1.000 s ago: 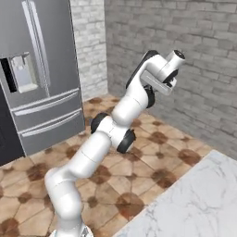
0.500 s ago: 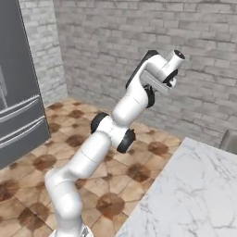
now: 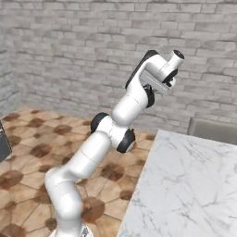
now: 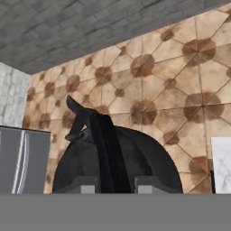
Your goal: The kettle is done boiling. Turn off the stove, then wait for 300 timesteps before moving the kettle to the dining table.
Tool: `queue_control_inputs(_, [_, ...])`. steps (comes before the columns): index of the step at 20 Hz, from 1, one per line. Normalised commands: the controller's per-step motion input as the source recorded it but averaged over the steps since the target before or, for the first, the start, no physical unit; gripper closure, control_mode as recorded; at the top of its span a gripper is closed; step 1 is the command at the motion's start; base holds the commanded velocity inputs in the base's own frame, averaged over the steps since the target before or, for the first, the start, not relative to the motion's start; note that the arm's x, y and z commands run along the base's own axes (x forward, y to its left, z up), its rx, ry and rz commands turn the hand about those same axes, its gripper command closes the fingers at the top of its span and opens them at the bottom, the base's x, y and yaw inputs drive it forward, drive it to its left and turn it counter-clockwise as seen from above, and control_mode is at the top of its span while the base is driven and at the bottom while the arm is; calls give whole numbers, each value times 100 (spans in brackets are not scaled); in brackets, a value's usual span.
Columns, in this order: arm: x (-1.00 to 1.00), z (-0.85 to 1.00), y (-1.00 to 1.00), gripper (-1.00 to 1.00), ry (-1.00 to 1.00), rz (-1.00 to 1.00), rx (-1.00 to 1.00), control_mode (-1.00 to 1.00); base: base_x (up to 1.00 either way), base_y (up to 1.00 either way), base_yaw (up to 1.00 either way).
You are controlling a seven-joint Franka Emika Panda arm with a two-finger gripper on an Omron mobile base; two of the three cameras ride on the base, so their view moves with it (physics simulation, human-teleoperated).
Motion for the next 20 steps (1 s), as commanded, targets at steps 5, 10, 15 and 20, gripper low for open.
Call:
queue_control_inputs(5, [0, 0, 0, 100, 0, 0, 0, 100, 37, -35, -51])
queue_control_inputs(10, [0, 0, 0, 100, 0, 0, 0, 100, 35, -41, -51])
queue_control_inputs(15, [0, 0, 0, 100, 0, 0, 0, 100, 34, -38, -50])
queue_control_inputs(20, [0, 0, 0, 100, 0, 0, 0, 100, 35, -40, -49])
